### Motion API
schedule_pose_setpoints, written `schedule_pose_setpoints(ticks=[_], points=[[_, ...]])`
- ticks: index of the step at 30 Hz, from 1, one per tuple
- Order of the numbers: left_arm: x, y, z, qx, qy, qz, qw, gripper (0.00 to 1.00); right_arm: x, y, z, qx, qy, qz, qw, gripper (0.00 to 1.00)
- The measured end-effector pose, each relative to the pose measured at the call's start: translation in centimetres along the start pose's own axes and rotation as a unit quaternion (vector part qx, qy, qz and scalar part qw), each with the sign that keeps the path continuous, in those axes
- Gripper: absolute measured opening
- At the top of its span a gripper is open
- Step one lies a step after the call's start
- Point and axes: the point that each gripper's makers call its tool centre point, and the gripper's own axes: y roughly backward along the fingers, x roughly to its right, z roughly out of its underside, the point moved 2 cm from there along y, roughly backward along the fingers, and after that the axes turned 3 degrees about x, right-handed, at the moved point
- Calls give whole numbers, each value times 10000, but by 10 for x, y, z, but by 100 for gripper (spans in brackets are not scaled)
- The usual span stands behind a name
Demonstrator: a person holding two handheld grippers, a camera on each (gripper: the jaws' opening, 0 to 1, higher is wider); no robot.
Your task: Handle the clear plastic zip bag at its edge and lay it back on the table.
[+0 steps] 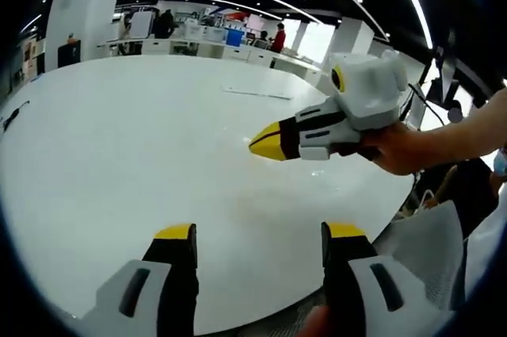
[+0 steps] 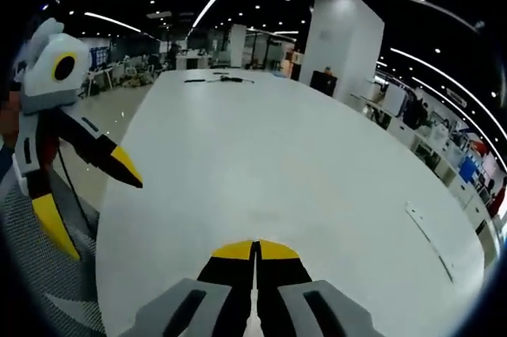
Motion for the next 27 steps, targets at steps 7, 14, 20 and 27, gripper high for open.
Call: schedule_pose_setpoints(ticks=[7,14,20,27], points=[[-3,-5,-8,66,-648,-65,9979,63,-6,14,-3,53,91,-58,9999,0],[-10,-17,-18,23,-1281,68,9917,60,-11,25,-2,67,150,-123,9998,0],[-20,-32,-36,80,-2104,170,9774,56,-14,33,-2,76,186,-157,9997,0],[-6,-51,-55,131,-2856,459,9572,51,-23,40,-3,53,260,-224,9994,0]])
